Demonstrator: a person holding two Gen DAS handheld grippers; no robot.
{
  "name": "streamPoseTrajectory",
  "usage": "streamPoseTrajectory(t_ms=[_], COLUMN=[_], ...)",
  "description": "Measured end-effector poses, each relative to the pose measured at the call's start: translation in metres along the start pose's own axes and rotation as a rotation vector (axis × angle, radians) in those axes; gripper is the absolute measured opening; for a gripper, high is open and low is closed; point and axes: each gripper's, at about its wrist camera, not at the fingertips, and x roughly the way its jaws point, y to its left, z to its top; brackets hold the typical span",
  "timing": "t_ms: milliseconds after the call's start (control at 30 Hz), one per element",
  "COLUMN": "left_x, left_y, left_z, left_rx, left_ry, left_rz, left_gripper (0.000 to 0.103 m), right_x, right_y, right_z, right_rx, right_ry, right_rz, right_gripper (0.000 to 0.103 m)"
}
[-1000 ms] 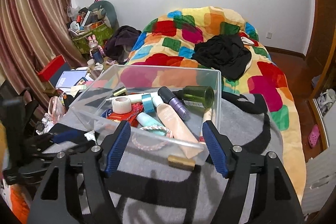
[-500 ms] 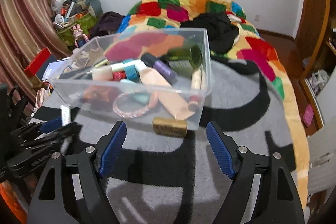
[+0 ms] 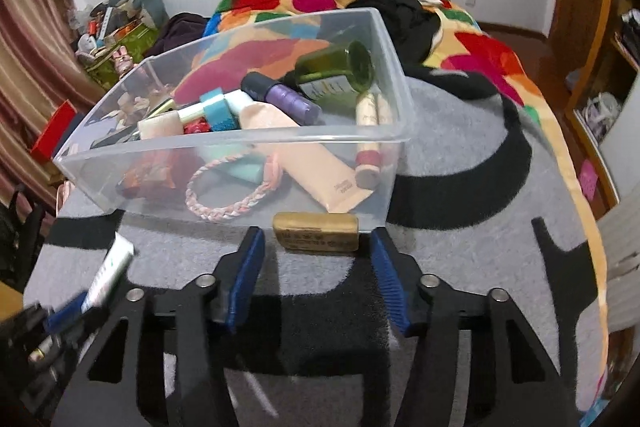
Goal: Organize objects
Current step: 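Grasp the white ointment tube with the left tool while the right tool grasps the gold eraser block, then carry the ointment tube and eraser block over the bin with both tools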
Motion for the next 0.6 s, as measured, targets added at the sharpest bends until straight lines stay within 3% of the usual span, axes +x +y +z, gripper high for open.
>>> streamPoseTrajectory(t_ms=[100, 600], left_x=[0.002, 0.007], left_y=[-0.008, -0.008], left_z=[0.003, 0.019], left_rx=[0.03, 0.023], left_ry=[0.012, -0.012], left_rz=[-0.004, 0.042], left_gripper=[0.015, 0.015], right_x=[-0.002, -0.03], right_y=[-0.002, 0.001], right_z=[-0.002, -0.023], right_rx=[0.011, -0.058], right_ry=[-0.007, -0.035], right_rz=[0.01, 0.086], right_gripper=[0.039, 0.038])
